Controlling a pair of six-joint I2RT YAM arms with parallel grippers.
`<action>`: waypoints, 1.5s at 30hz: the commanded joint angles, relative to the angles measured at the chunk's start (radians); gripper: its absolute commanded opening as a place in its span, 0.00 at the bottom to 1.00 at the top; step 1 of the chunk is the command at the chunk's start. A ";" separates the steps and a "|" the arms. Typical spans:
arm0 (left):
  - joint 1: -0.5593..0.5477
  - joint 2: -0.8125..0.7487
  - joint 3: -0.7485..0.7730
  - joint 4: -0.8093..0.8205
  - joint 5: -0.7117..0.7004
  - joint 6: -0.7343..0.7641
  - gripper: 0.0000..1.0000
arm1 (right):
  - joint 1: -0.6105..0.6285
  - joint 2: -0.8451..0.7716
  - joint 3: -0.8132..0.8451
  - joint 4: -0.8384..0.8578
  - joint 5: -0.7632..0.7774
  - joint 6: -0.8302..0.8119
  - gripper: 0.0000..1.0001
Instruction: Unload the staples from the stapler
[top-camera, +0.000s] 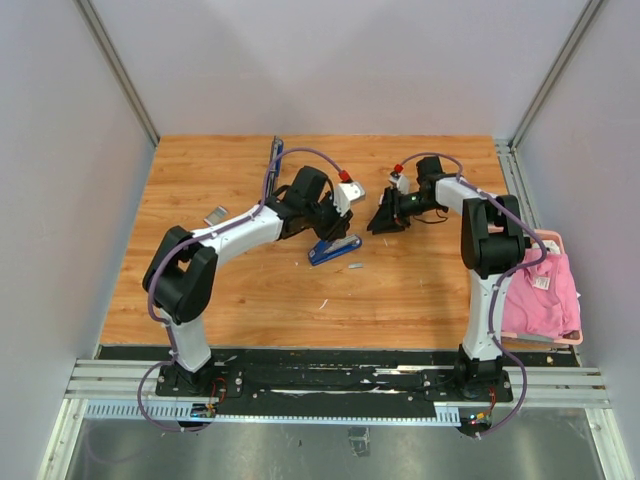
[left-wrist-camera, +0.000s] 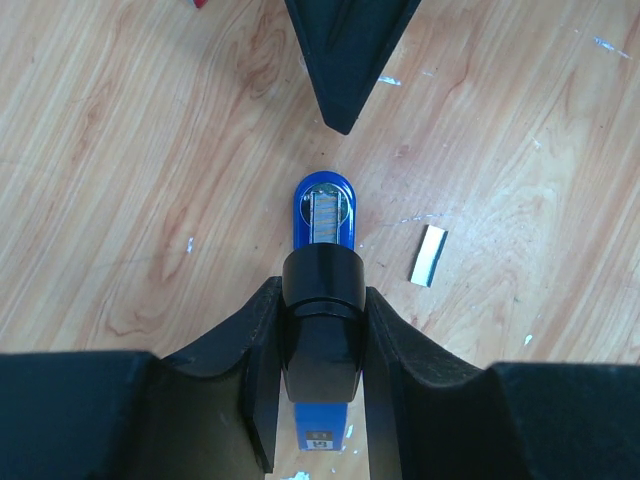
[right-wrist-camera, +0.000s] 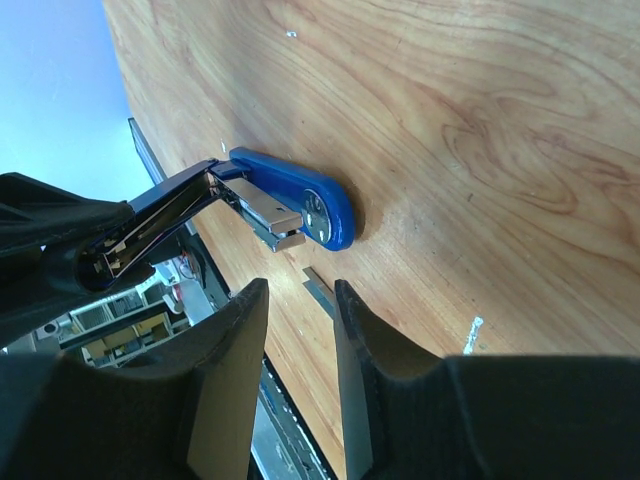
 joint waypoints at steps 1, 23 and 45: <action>-0.009 -0.058 -0.027 0.076 -0.012 0.036 0.00 | 0.028 -0.002 0.003 -0.005 -0.035 -0.022 0.34; -0.027 -0.096 -0.096 0.131 -0.003 0.054 0.00 | 0.078 0.086 0.034 -0.005 -0.150 -0.025 0.41; -0.036 -0.099 -0.102 0.127 0.061 0.055 0.00 | 0.116 0.146 0.042 0.042 -0.213 0.008 0.40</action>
